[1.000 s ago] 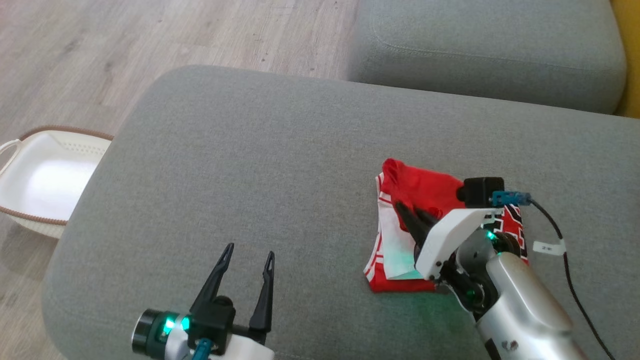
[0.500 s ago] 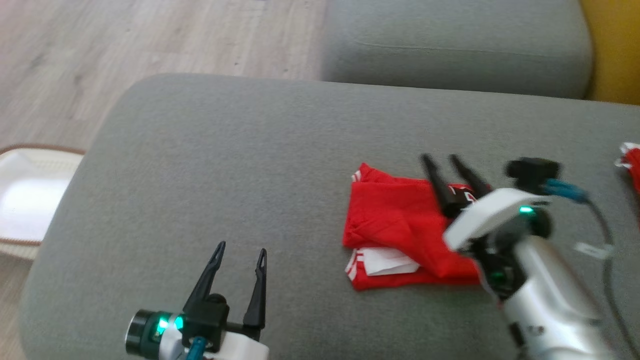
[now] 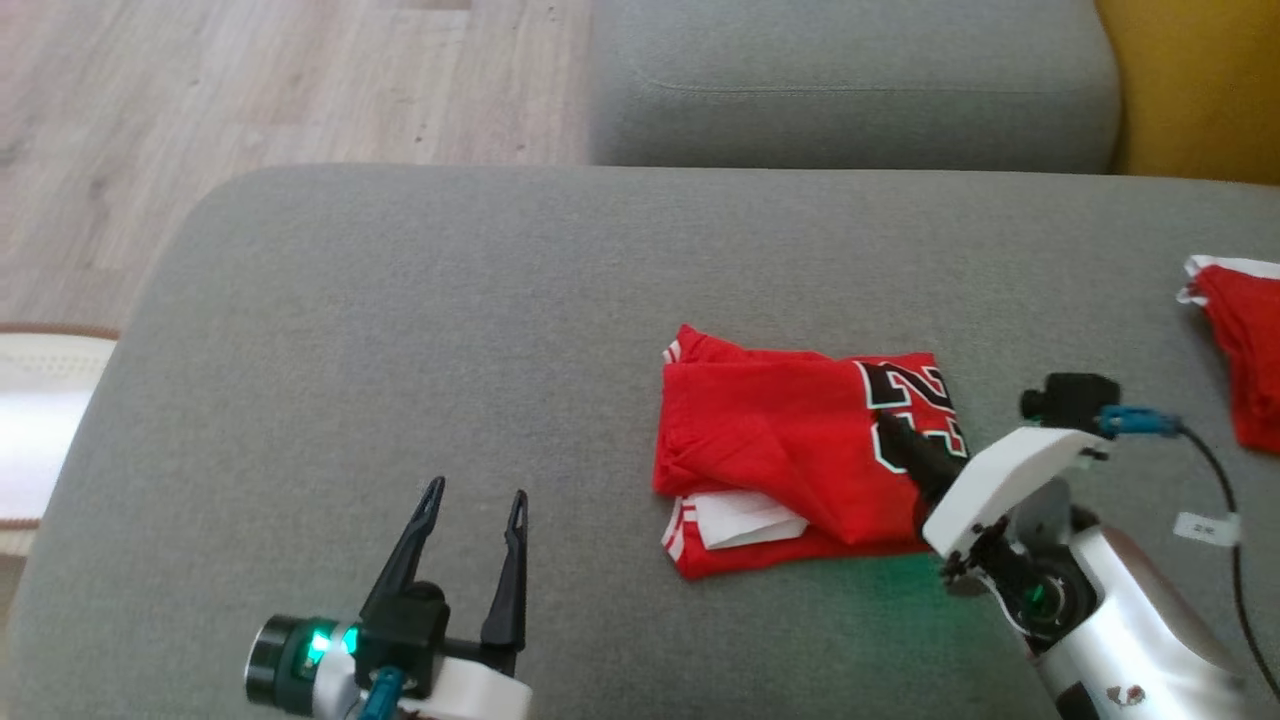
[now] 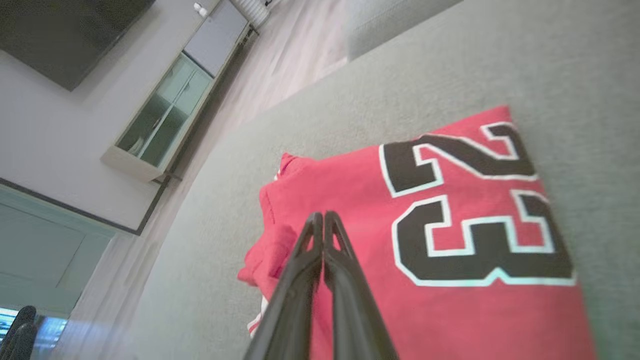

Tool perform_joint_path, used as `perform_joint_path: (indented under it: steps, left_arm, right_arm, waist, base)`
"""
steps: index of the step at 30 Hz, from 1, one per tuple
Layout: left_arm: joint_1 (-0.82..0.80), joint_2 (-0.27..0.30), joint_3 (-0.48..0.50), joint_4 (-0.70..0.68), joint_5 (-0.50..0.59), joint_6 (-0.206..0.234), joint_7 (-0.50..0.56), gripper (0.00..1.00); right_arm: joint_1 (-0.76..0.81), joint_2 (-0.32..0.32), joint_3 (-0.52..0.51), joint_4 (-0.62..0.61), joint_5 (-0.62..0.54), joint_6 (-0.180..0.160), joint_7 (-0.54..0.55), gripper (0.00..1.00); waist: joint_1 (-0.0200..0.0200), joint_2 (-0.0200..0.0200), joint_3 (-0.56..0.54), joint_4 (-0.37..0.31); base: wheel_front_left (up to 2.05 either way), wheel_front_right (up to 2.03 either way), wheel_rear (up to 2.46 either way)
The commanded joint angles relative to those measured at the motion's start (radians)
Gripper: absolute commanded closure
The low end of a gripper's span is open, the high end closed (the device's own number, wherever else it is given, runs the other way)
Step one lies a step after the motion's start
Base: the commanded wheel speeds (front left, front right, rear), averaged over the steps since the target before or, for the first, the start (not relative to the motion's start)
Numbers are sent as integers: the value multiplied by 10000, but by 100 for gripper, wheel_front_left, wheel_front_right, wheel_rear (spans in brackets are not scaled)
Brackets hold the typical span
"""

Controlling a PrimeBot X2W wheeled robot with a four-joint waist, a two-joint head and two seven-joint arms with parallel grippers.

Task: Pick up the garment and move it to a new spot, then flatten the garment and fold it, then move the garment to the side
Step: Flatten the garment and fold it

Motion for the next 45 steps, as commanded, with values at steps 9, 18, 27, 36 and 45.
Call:
perform_joint_path:
  steps: [9, 18, 27, 36, 45]
  left_arm:
    - [-614, -131, 184, -183, -6, -110, -120, 0]
    - [-508, -45, 328, -191, 16, -102, -120, 0]
    - [-258, -3, 778, -342, -194, 33, -120, 0]
    - [165, 74, 1349, -669, -215, 198, -120, 0]
    - [917, -50, 1758, -845, -436, 152, -120, 0]
  right_arm:
    - [-1392, 238, 1445, 1417, 474, 67, 639, 100]
    - [-1072, 10, 2707, 369, 1628, 67, -135, 100]
    - [-705, -1610, 2312, -214, 977, 67, -2971, 0]
    - [213, -2094, 2099, -501, -926, 67, -5177, 0]
    - [2281, -562, -719, -2144, -4613, 67, -5307, 0]
  waist:
    - [0, 0, 96, 711]
    - [0, 0, -61, 920]
    - [0, 0, -320, -25]
    - [0, 0, -644, -887]
    - [0, 0, -922, -1216]
  base:
    - [0, 0, 0]
    - [0, 0, 0]
    - [0, 0, 0]
    - [0, 0, 0]
    - [0, 0, 0]
